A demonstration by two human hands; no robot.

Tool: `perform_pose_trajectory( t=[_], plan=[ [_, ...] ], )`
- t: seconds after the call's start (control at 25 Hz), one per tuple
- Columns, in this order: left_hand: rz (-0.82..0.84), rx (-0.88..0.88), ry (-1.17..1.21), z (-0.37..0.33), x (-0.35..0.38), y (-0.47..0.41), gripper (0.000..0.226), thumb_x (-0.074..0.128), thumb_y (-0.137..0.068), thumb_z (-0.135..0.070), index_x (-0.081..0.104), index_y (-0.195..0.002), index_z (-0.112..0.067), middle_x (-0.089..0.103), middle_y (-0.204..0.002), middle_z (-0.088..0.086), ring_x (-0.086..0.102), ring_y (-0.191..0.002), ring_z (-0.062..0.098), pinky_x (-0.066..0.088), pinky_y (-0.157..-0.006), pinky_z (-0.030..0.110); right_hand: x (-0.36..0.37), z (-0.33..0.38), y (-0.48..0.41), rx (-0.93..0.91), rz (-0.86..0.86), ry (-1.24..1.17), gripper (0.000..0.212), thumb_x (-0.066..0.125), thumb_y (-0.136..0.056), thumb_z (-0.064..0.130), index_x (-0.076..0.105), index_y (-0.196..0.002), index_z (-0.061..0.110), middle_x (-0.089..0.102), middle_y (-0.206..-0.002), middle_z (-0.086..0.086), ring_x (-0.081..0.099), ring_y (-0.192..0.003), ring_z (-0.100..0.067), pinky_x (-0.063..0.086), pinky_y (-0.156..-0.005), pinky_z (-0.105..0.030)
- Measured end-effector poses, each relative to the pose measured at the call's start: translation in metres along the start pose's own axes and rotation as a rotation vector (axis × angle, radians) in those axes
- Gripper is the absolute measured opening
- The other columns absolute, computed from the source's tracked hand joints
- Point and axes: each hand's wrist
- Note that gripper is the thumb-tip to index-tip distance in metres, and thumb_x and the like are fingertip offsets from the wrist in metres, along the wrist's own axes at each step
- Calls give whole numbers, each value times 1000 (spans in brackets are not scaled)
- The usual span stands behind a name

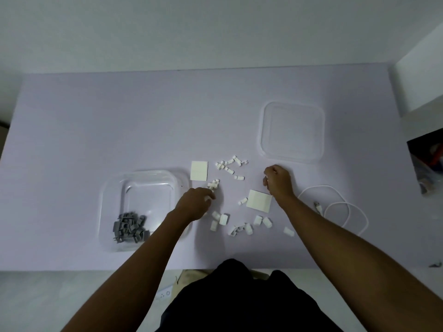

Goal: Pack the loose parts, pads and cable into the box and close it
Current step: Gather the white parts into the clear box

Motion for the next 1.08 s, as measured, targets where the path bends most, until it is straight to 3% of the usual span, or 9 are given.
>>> perform_pose_trajectory(
  t=[0.12, 0.24, 0.32, 0.4, 0.52, 0.6, 0.76, 0.88, 1.08],
  plan=[
    [91, 135, -170, 0, 5, 3, 24, 63, -87, -24, 72, -110, -26, 69, -114, 2, 65, -99, 24, 47, -81, 31, -3, 7, 19, 188, 88, -346, 16, 47, -83, 8, 60, -75, 9, 59, -64, -13, 33, -37, -15, 22, -39, -17],
    [129, 157, -289, 1, 14, 2, 29, 70, -82, -30, 69, -111, -28, 69, -111, 2, 65, -99, 23, 49, -80, 31, -2, 2, 35, 240, 136, -418, 16, 53, -81, 13, 59, -66, 11, 56, -66, -13, 30, -37, -14, 19, -40, -17],
    [111, 158, -332, 2, 23, 0, 30, 72, -80, -36, 68, -109, -28, 70, -109, 1, 65, -98, 23, 51, -81, 32, 0, -9, 44, 137, 127, -229, 29, 63, -87, 27, 58, -63, 12, 56, -61, -8, 35, -40, -14, 25, -42, -21],
    [76, 171, -314, 0, 30, -2, 28, 69, -83, -38, 67, -106, -23, 69, -106, 4, 65, -96, 25, 47, -75, 30, 4, -24, 55, -108, 120, 110, 42, 64, -93, 37, 59, -60, 12, 57, -53, 0, 46, -43, -8, 38, -50, -24],
    [-9, 184, -231, -4, 32, -5, 24, 60, -91, -35, 62, -106, -15, 69, -103, 10, 66, -92, 30, 43, -69, 29, 17, -41, 77, -288, 150, 333, 27, 59, -97, 33, 65, -76, 18, 62, -61, 7, 57, -57, -5, 47, -65, -27],
    [-55, 151, -165, -2, 29, -5, 26, 55, -95, -32, 58, -110, -12, 69, -103, 15, 67, -89, 32, 47, -69, 30, 30, -45, 90, -308, 218, 401, 10, 58, -97, 30, 66, -96, 24, 66, -76, 6, 63, -72, -13, 52, -73, -32],
    [-55, 54, 5, 8, 18, -1, 36, 48, -99, -41, 55, -112, -8, 68, -100, 14, 63, -84, 28, 49, -68, 32, 57, -48, 108, -293, 380, 546, 21, 63, -95, 31, 59, -115, 31, 73, -103, -5, 71, -82, -19, 62, -71, -40],
    [-5, 38, 158, 12, 5, 4, 28, 51, -98, -36, 53, -102, -8, 63, -90, 10, 59, -76, 23, 40, -56, 25, 69, -47, 112, -299, 343, 672, 28, 73, -86, 36, 63, -110, 24, 71, -105, -6, 69, -85, -20, 61, -74, -39],
    [90, 46, 371, 17, -20, 17, 18, 54, -98, -29, 45, -95, -13, 62, -71, 7, 54, -56, 16, 45, -53, 28, 74, -47, 117, -312, 279, 730, 40, 80, -74, 45, 59, -103, 27, 69, -97, -2, 64, -84, -18, 53, -71, -33]
  ],
)
Point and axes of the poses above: each hand's wrist, its own y-axis away from the middle knuckle, its own x-axis out of the palm, z = x × y
